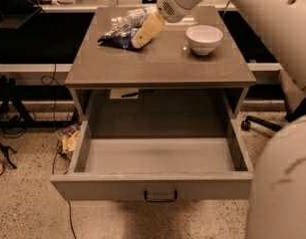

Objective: Place blue chip bag into top drawer

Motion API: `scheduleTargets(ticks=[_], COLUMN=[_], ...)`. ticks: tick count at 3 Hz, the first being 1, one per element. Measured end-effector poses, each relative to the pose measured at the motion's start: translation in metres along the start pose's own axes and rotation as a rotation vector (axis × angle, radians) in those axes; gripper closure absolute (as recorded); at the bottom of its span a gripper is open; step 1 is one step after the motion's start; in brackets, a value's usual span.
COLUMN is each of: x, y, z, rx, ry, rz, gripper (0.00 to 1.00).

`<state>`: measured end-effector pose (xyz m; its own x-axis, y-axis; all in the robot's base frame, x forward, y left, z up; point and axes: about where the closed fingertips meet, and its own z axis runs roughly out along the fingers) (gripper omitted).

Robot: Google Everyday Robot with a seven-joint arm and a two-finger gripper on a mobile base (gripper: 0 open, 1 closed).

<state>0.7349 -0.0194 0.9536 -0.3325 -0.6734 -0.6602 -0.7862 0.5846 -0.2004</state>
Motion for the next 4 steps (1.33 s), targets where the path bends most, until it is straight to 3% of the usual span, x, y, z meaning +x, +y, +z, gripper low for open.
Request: scheduleTargets(ticks=[1,2,4], x=[-0.029,-0.048,-0.05], y=[-0.025,-0.037,-0.049], z=[0.052,0.099,0.161], rx=[0.051,0.07,0.097], ry=[-0.064,-0.077,-0.056], rz=[0.041,0.096,0.221], gripper=[0.0,0.0,0.0])
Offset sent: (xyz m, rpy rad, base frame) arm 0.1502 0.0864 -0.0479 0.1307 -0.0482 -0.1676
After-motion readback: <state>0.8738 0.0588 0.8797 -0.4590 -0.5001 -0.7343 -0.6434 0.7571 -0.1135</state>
